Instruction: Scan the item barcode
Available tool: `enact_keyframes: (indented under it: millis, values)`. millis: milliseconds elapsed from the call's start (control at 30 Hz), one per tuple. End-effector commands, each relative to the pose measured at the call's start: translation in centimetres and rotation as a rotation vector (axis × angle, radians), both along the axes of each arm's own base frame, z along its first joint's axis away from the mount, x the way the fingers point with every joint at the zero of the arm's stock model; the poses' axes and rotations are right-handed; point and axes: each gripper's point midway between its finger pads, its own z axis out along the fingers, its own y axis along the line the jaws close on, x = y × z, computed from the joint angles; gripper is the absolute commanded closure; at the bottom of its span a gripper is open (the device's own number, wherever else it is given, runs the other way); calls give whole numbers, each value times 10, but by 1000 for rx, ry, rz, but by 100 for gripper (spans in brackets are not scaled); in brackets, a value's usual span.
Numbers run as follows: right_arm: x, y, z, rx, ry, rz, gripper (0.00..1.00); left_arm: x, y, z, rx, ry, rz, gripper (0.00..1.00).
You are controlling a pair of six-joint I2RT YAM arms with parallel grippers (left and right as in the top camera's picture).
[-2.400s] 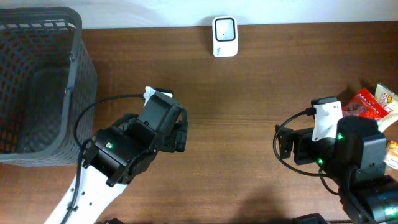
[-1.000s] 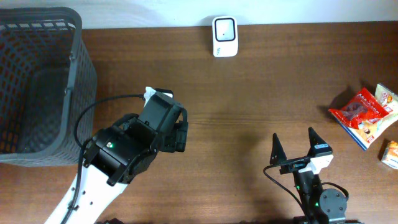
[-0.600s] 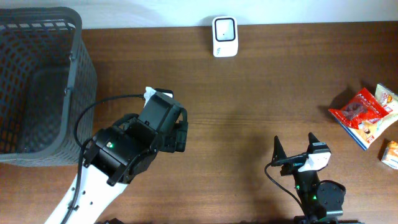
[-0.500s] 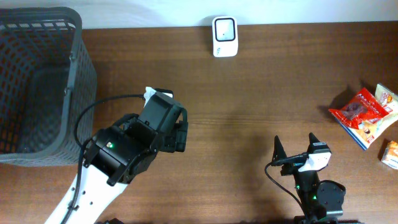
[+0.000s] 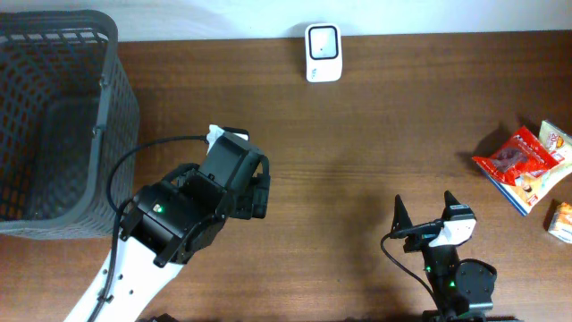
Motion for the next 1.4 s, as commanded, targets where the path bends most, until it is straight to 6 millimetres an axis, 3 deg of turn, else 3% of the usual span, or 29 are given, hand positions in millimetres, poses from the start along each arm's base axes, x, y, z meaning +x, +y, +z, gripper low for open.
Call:
enact_keyframes:
  millis: [0,833,933,1033,1200,1367]
  values:
    - [0,-4,-3,3,2,-21,2,1,1,-1,4,-4,15,1]
    - [0,-4,-3,3,2,-21,2,0,2,-1,7,-1,14,1]
    - [0,-4,-3,3,2,-21,1,-14,12,-10,55,63,15,1]
    - [0,-4,-3,3,2,-21,2,-13,18,-9,87,53,29,1]
    - [0,-4,-3,3,3,-21,2,-12,18,-3,128,23,-71,1]
    - [0,-4,-3,3,3,-21,2,-4,14,1,58,-36,-186,1]
